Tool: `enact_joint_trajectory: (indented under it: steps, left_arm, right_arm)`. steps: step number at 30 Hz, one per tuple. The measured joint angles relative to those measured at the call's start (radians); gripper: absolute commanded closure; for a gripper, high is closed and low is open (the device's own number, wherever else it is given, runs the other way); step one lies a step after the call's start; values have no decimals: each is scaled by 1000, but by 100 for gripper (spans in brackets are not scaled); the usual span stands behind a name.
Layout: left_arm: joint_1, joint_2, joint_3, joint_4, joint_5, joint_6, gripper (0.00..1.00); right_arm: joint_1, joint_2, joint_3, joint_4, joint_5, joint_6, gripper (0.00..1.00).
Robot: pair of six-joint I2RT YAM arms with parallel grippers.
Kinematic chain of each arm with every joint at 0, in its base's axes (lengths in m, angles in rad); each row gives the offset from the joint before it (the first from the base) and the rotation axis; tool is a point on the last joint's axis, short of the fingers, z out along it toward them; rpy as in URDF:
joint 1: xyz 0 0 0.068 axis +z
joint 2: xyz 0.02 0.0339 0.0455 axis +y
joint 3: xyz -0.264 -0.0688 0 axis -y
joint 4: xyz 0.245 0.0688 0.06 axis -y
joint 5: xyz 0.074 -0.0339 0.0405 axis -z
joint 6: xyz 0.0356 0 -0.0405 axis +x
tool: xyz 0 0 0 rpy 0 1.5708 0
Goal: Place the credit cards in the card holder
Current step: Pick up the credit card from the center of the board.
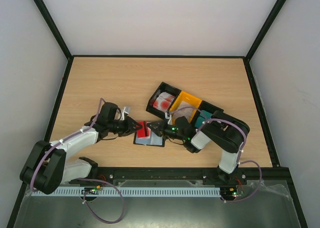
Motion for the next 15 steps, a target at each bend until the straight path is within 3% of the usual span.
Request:
enact_joint_trajectory:
  steps: [10,15]
  left_arm:
    - [35,-18,0,-3,27,8,97]
    - [58,-34,0,-39,25,31,97]
  right_arm:
    - [-27,-38,-48,1,3,-2,98]
    - [-44,-74,-65,-17,9,-24,98]
